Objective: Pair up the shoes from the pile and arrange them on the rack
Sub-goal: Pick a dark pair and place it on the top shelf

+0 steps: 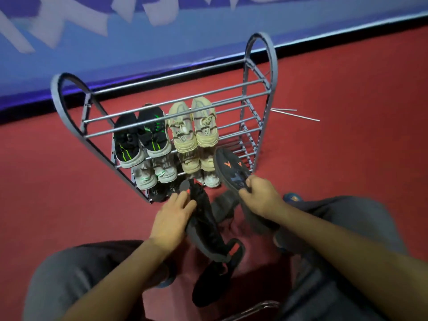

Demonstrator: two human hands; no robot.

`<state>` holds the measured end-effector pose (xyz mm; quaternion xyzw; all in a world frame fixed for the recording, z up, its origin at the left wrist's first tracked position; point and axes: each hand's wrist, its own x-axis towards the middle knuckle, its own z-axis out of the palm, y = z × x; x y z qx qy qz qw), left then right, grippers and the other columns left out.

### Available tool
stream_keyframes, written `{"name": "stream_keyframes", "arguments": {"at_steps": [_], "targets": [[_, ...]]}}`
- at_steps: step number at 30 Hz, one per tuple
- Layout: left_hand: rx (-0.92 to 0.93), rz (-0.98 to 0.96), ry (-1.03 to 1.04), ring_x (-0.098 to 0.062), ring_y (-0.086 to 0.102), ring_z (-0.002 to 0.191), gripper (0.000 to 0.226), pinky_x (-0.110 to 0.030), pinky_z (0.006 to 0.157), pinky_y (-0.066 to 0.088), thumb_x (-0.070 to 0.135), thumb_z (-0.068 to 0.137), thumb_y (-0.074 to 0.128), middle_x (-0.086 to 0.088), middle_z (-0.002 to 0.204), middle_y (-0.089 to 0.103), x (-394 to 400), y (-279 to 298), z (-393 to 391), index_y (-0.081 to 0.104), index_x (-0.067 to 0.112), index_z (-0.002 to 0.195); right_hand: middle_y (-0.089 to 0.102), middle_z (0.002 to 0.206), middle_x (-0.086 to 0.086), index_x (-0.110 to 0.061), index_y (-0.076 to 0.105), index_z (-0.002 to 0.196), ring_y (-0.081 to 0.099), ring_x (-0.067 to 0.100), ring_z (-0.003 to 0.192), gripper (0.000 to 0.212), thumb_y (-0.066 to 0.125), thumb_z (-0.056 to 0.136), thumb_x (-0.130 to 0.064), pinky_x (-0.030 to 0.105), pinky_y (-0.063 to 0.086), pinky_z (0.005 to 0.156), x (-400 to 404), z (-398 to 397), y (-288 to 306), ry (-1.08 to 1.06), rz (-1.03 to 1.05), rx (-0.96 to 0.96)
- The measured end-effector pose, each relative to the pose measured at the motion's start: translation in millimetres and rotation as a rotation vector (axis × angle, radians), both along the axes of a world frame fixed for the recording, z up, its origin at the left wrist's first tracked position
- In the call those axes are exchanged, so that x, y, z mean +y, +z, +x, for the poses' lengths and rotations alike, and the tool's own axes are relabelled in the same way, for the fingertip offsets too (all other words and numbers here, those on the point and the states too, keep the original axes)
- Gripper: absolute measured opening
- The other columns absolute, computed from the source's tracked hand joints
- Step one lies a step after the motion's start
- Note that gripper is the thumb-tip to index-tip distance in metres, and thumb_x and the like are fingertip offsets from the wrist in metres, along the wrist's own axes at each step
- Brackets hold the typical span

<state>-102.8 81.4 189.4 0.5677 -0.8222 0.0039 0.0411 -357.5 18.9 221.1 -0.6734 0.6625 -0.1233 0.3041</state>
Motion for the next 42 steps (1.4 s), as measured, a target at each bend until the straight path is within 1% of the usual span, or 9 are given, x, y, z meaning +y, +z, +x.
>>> {"name": "stream_keyframes", "arguments": {"at_steps": [3,8,15,19,24,27,34,38,42], "targets": [[-0.077,0.106,0.019,-0.033,0.058,0.1,0.042,-0.039,0.076,0.05,0.026,0.058,0.07,-0.004,0.108,0.057,-0.1,16.2,6.9,0.058,0.017,0.098,0.062,0.079,0.013,-0.008,0.052,0.08,0.055,0.032,0.078,0.019,0.057,0.089,-0.024,0.034,0.036,0.066,16.0,-17.2,5.1,-0.13,0.026,-0.03],[-0.073,0.305,0.304,-0.029,0.058,0.107,0.051,-0.038,0.079,0.048,0.048,0.077,0.069,-0.004,0.114,0.053,17.8,8.0,12.1,0.049,0.016,0.111,0.069,0.1,0.023,-0.01,0.056,0.083,0.062,0.039,0.102,0.018,0.053,0.093,-0.025,0.036,0.043,0.083,28.5,-31.0,4.9,-0.219,0.121,0.016],[-0.104,0.283,0.448,-0.031,0.055,0.109,0.037,-0.043,0.071,0.052,0.012,0.083,0.063,-0.009,0.118,0.052,-1.8,-40.8,5.7,0.049,0.011,0.117,0.042,0.129,0.015,-0.018,0.059,0.097,0.032,0.038,0.128,0.029,0.046,0.088,-0.042,0.047,0.032,0.107,-3.4,-40.5,6.0,-0.254,0.175,0.154],[-0.208,0.574,0.397,-0.03,0.054,0.124,0.048,-0.041,0.095,0.05,0.022,0.09,0.062,-0.009,0.134,0.055,-6.0,-95.0,-14.0,0.048,0.014,0.135,0.058,0.123,0.027,-0.004,0.059,0.114,0.041,0.042,0.126,0.033,0.045,0.097,-0.028,0.037,0.036,0.1,-46.5,-49.1,9.0,-0.208,0.197,0.072],[-0.157,0.829,0.375,-0.028,0.054,0.127,0.053,-0.038,0.103,0.048,0.04,0.086,0.064,-0.007,0.135,0.059,-31.8,-172.1,-53.3,0.055,0.018,0.133,0.061,0.123,0.026,-0.009,0.055,0.098,0.057,0.038,0.114,0.016,0.05,0.095,-0.025,0.033,0.041,0.084,-90.3,-56.7,-22.6,-0.176,0.2,0.1],[-0.011,0.809,0.441,-0.033,0.049,0.13,0.056,-0.042,0.102,0.046,0.036,0.094,0.054,-0.013,0.142,0.048,-81.4,-202.4,-83.0,0.041,0.01,0.142,0.062,0.122,0.026,-0.003,0.058,0.106,0.058,0.04,0.112,0.024,0.049,0.094,-0.022,0.031,0.037,0.078,-112.0,-52.3,-36.7,-0.122,0.195,0.122],[0.126,0.583,0.388,-0.034,0.049,0.124,0.055,-0.041,0.1,0.041,0.027,0.085,0.061,-0.014,0.134,0.05,-217.0,-253.2,-158.2,0.044,0.007,0.132,0.051,0.068,0.006,-0.011,0.048,0.072,0.052,0.033,0.068,0.027,0.049,0.091,-0.03,0.031,0.031,0.057,-135.9,-79.1,-21.2,-0.116,0.131,0.255],[0.266,0.752,0.448,-0.034,0.047,0.132,0.112,-0.039,0.108,0.041,0.035,0.07,0.082,-0.013,0.147,0.043,-250.1,-294.0,-172.0,0.015,0.01,0.156,0.05,0.068,0.003,-0.014,0.048,0.079,0.045,0.019,0.058,0.022,0.049,0.092,-0.032,0.028,0.027,0.047,-135.2,-84.7,-20.0,-0.115,0.16,0.329],[0.121,0.684,0.217,-0.03,0.058,0.12,0.083,-0.037,0.099,0.047,0.039,0.066,0.082,-0.005,0.132,0.056,-231.1,-284.6,-172.0,0.046,0.022,0.139,0.041,0.067,0.001,-0.017,0.039,0.073,0.039,0.023,0.057,0.028,0.05,0.092,-0.034,0.032,0.028,0.052,-136.2,-73.4,-25.9,-0.103,0.181,0.387]]}}
